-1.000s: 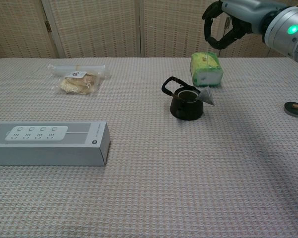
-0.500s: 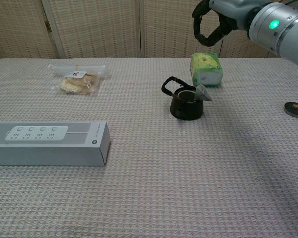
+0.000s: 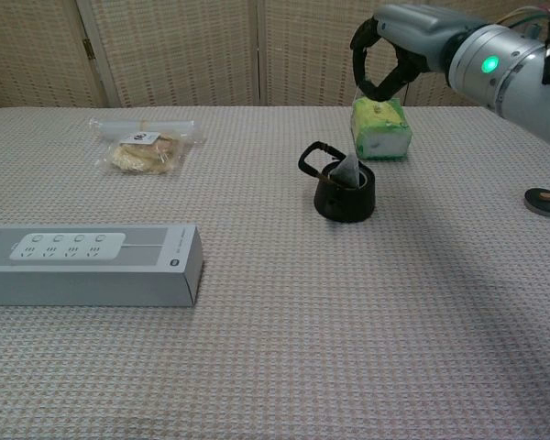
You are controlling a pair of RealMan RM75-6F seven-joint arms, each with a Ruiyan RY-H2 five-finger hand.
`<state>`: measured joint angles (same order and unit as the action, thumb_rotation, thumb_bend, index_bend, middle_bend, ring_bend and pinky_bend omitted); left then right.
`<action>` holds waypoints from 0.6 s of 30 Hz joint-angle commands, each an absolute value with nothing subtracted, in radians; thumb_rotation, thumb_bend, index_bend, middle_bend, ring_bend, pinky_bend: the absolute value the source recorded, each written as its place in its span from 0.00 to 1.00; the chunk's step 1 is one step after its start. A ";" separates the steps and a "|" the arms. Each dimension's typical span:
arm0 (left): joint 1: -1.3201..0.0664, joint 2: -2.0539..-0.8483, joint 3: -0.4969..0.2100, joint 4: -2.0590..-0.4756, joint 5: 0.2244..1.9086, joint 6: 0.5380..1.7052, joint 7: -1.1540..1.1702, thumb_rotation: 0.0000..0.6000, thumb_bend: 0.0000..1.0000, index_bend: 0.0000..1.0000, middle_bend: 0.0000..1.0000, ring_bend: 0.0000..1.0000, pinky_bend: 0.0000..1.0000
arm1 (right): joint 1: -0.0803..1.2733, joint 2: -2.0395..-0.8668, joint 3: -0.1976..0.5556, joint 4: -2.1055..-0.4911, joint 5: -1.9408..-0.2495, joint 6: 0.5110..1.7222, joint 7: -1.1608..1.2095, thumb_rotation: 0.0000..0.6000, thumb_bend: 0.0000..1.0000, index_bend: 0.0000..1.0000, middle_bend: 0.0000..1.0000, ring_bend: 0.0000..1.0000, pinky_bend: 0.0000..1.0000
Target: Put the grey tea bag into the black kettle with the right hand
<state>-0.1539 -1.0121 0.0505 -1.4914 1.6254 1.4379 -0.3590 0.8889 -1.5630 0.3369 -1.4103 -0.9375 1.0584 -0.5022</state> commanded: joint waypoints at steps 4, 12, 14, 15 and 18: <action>-0.152 -1.014 0.053 -1.498 1.631 1.442 -0.348 1.00 0.27 0.00 0.00 0.00 0.18 | 0.869 -1.583 0.299 -1.372 -0.946 1.044 -0.476 1.00 0.45 0.65 0.17 0.00 0.00; -0.154 -1.017 0.051 -1.498 1.623 1.432 -0.335 1.00 0.27 0.00 0.00 0.00 0.18 | 0.792 -1.557 0.239 -1.418 -1.047 1.120 -0.406 1.00 0.45 0.65 0.17 0.00 0.00; -0.154 -1.017 0.053 -1.501 1.623 1.427 -0.329 1.00 0.27 0.00 0.00 0.00 0.18 | 0.765 -1.545 0.216 -1.441 -1.073 1.150 -0.408 1.00 0.45 0.65 0.17 0.00 0.00; -0.154 -1.018 0.054 -1.504 1.624 1.427 -0.323 1.00 0.27 0.00 0.00 0.00 0.18 | 0.751 -1.539 0.204 -1.449 -1.082 1.161 -0.413 1.00 0.45 0.65 0.17 0.00 0.00; -0.153 -1.020 0.053 -1.510 1.624 1.428 -0.310 1.00 0.27 0.00 0.00 0.00 0.18 | 0.729 -1.535 0.180 -1.452 -1.087 1.168 -0.428 1.00 0.44 0.65 0.17 0.00 0.00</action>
